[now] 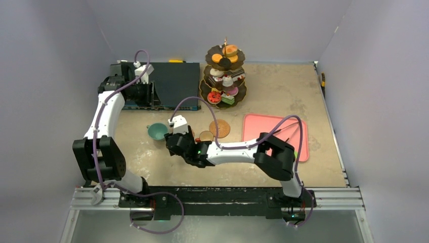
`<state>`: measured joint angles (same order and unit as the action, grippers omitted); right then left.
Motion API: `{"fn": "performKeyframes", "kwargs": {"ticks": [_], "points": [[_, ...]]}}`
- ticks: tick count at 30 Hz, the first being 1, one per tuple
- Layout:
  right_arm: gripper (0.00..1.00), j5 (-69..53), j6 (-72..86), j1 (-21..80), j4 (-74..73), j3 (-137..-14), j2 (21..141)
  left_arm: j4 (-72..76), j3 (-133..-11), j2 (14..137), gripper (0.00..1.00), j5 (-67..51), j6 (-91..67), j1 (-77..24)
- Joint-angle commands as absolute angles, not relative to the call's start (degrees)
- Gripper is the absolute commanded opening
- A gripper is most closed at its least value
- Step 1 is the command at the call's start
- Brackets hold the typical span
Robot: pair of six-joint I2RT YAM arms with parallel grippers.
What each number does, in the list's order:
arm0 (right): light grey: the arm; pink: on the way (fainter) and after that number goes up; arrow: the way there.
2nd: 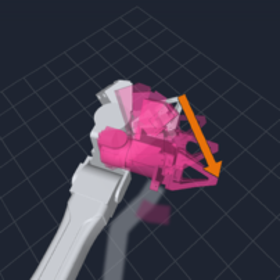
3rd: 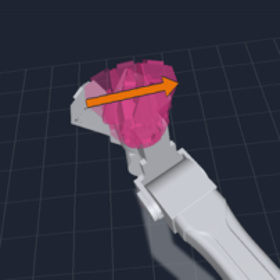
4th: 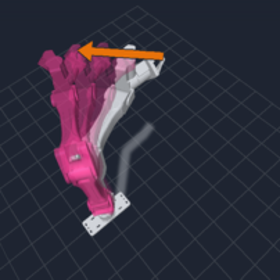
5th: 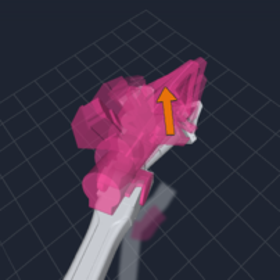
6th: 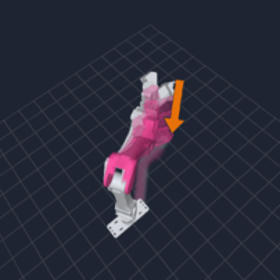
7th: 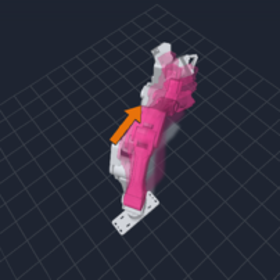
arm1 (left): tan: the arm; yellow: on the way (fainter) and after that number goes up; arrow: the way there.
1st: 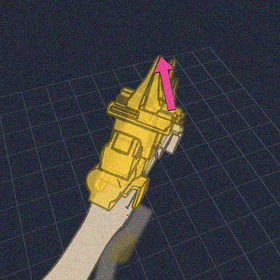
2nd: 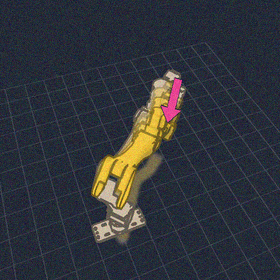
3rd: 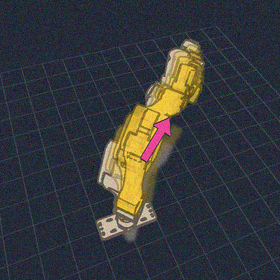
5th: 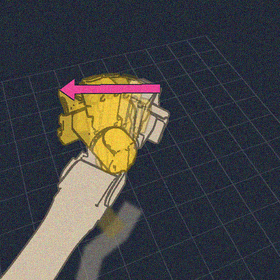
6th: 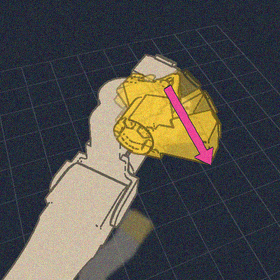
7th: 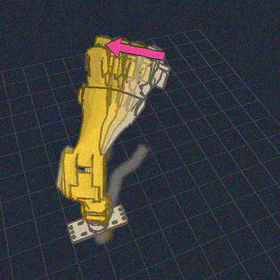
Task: Serve the afternoon tea
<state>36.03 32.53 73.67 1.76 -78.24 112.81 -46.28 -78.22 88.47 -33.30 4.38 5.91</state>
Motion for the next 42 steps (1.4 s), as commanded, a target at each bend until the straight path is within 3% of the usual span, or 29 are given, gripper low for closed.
{"fn": "performKeyframes", "kwargs": {"ticks": [1,21,42], "points": [[0.64,38.1,34.0,72.7,-6.9,-79.8,113.9,-47.4,-78.5,85.2,0.38,-34.2,7.9,8.5],[0.62,35.1,29.6,66.3,-2.2,-77.0,112.1,-46.8,-76.7,84.5,0.38,-36.5,8.5,12.2],[0.56,34.8,32.8,71.5,-6.7,-64.8,102.8,-46.4,-77.5,83.7,0.37,-36.8,7.5,12.4]]}}
